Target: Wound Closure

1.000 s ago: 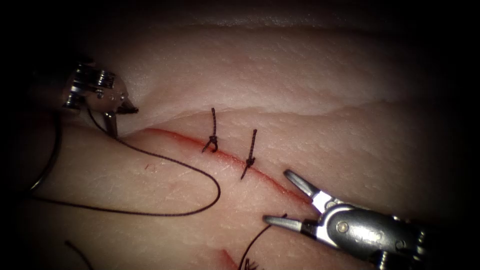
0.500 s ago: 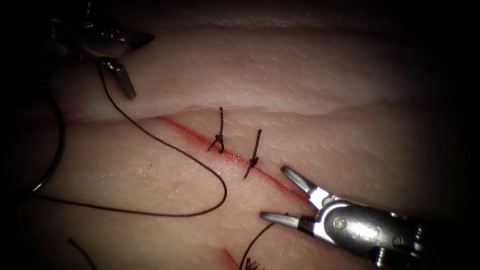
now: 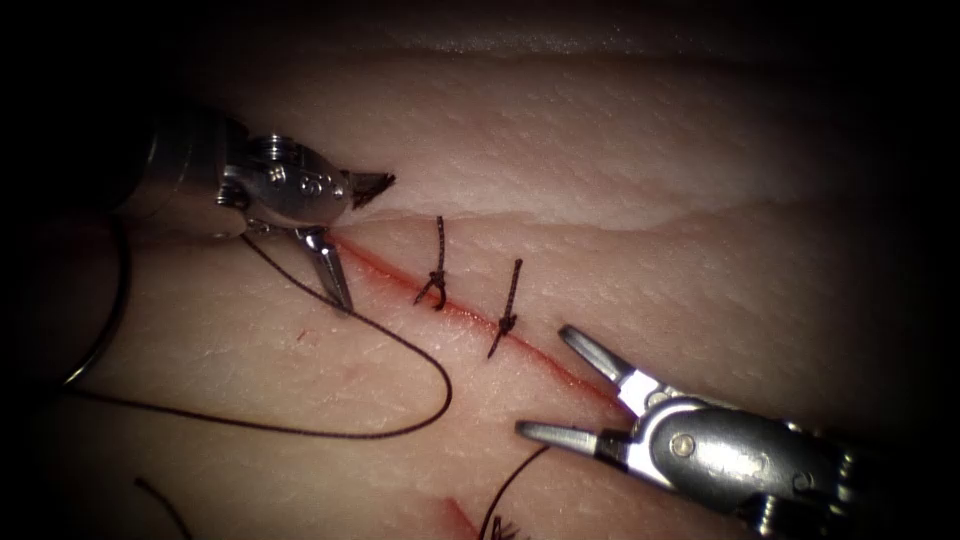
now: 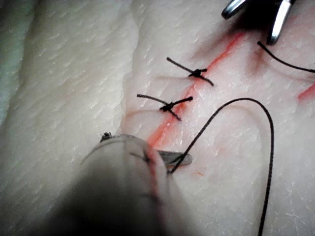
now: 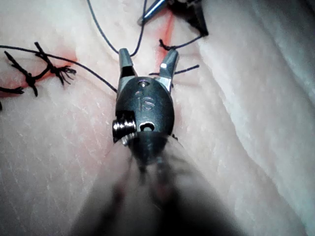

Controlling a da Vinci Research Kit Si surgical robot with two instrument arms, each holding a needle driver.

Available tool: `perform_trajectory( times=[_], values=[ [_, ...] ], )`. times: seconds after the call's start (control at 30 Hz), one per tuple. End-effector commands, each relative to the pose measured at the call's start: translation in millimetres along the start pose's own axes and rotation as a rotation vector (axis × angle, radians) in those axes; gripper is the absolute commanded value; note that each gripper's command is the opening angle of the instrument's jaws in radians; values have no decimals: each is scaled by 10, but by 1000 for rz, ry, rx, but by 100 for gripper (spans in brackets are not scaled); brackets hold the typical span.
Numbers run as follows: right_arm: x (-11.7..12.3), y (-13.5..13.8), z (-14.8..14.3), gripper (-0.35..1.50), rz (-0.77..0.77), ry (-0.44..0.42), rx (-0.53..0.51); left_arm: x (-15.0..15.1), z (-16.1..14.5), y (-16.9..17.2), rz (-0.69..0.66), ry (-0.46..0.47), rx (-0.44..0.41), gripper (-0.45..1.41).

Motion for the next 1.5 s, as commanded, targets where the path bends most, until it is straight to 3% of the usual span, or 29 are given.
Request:
perform_trajectory(
  times=[0.03,0.23,0.3,0.43,0.63,0.73,0.77,0.87,1.1,1.27,1.33,1.5],
  values=[
    [-1,1,10,132,-2,4,0,5,5,-6,-4,-2,2,140],
    [-2,-2,10,132,-5,4,-1,-16,-5,8,-25,-109,-67,140],
    [-4,-3,11,132,-7,5,-2,-34,-12,18,-24,-266,-43,140],
    [-5,-4,11,132,-8,6,-2,-62,-14,39,-16,-434,-73,140],
    [-7,-7,10,132,-5,7,-1,-85,-20,56,-2,-491,-81,140],
    [-7,-6,10,132,-5,6,-2,-98,-24,65,11,-570,-73,140],
    [-7,-6,11,132,1,6,-2,-106,-29,75,34,-655,-50,140],
    [-8,-5,11,132,0,5,-2,-103,-36,80,52,-667,-23,140],
    [-9,-3,13,132,6,4,-3,-75,-63,103,74,-599,-10,138],
    [3,-2,20,132,25,3,-3,-13,-82,95,27,-197,34,131],
    [16,2,26,128,39,0,-3,1,-82,85,2,-110,51,131],
    [46,8,46,103,72,-2,-3,17,-78,60,-38,10,37,131]
  ],
)
